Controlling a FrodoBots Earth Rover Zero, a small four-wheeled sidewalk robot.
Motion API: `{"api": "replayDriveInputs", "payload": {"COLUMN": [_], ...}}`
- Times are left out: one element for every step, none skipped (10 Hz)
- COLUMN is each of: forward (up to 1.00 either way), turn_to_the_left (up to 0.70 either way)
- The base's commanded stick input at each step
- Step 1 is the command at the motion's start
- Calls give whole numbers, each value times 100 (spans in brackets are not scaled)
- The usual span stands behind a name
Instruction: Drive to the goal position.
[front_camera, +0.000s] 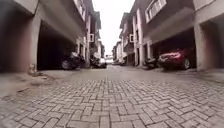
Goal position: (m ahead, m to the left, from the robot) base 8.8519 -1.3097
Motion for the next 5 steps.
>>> {"api": "replayDriveInputs", "payload": {"forward": [70, 70, 70, 70, 70], "turn_to_the_left": [0, 0, 0, 0, 0]}}
